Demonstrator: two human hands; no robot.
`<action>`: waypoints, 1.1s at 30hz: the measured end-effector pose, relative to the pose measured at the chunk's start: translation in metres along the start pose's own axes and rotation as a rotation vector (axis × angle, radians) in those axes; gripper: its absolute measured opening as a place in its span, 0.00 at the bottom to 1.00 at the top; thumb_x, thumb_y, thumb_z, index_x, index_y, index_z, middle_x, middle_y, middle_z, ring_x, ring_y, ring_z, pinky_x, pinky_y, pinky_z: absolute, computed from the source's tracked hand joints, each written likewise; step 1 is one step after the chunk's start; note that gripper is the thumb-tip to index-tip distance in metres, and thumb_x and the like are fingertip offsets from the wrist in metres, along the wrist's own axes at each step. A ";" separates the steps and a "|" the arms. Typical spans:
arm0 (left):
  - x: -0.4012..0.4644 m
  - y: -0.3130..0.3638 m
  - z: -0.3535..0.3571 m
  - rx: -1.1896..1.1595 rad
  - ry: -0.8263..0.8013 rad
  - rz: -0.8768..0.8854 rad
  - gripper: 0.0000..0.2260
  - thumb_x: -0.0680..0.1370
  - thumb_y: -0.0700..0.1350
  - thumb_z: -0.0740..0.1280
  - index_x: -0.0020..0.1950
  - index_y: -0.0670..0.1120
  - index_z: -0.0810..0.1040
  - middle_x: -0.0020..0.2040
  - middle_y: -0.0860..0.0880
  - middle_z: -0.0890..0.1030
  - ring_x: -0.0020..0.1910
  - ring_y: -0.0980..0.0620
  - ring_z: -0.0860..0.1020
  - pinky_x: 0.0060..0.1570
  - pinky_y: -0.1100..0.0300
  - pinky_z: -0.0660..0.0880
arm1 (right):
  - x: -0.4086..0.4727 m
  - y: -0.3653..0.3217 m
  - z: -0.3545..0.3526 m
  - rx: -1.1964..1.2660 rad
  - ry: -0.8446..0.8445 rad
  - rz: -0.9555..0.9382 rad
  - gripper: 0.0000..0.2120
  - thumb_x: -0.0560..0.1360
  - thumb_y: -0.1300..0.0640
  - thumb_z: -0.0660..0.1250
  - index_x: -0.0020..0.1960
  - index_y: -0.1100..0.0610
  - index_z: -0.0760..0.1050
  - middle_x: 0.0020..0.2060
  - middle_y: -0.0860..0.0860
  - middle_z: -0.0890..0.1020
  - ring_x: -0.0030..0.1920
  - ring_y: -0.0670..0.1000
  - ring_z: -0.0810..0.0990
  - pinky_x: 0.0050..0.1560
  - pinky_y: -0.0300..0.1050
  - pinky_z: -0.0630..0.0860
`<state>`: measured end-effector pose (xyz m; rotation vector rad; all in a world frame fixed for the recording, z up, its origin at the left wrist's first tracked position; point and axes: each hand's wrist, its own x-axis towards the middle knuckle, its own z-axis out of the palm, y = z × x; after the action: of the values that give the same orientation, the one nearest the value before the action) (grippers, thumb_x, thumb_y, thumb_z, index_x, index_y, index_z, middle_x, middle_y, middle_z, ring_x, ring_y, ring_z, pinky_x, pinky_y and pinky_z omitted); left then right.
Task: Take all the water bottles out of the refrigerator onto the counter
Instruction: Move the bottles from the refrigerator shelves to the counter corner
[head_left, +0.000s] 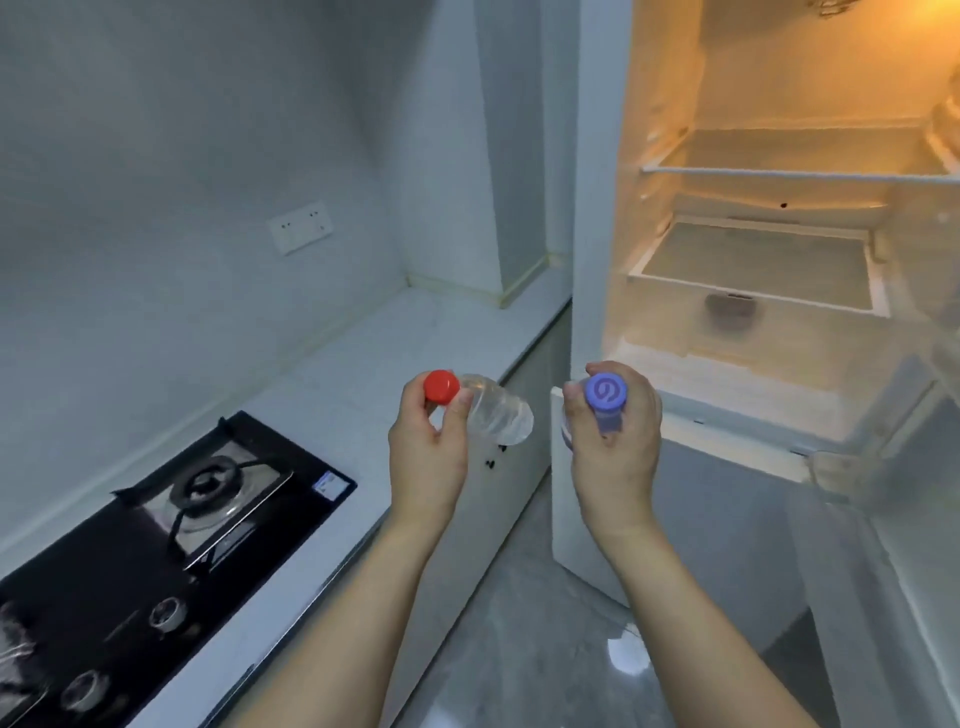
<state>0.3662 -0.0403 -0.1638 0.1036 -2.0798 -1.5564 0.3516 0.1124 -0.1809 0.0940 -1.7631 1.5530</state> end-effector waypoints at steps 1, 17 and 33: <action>0.002 -0.001 -0.016 0.020 0.024 -0.003 0.07 0.79 0.48 0.68 0.51 0.60 0.74 0.49 0.64 0.80 0.53 0.67 0.77 0.50 0.75 0.70 | -0.004 -0.007 0.013 0.024 -0.025 0.006 0.07 0.74 0.48 0.67 0.50 0.44 0.72 0.47 0.32 0.75 0.51 0.46 0.74 0.54 0.55 0.74; -0.050 -0.010 -0.322 0.307 0.464 -0.093 0.05 0.78 0.52 0.68 0.52 0.56 0.75 0.42 0.54 0.80 0.41 0.56 0.77 0.42 0.62 0.73 | -0.168 -0.149 0.196 0.361 -0.567 0.155 0.05 0.77 0.55 0.68 0.50 0.48 0.74 0.47 0.42 0.77 0.54 0.50 0.76 0.48 0.29 0.70; -0.169 -0.014 -0.565 0.531 0.825 -0.190 0.11 0.77 0.54 0.69 0.57 0.52 0.77 0.46 0.55 0.81 0.48 0.54 0.78 0.49 0.57 0.74 | -0.358 -0.303 0.297 0.504 -0.970 0.161 0.05 0.77 0.54 0.68 0.49 0.53 0.74 0.42 0.46 0.78 0.40 0.37 0.76 0.42 0.28 0.72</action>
<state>0.7651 -0.4734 -0.1309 0.9773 -1.7440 -0.7794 0.6155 -0.3736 -0.1292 1.1374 -2.0188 2.2569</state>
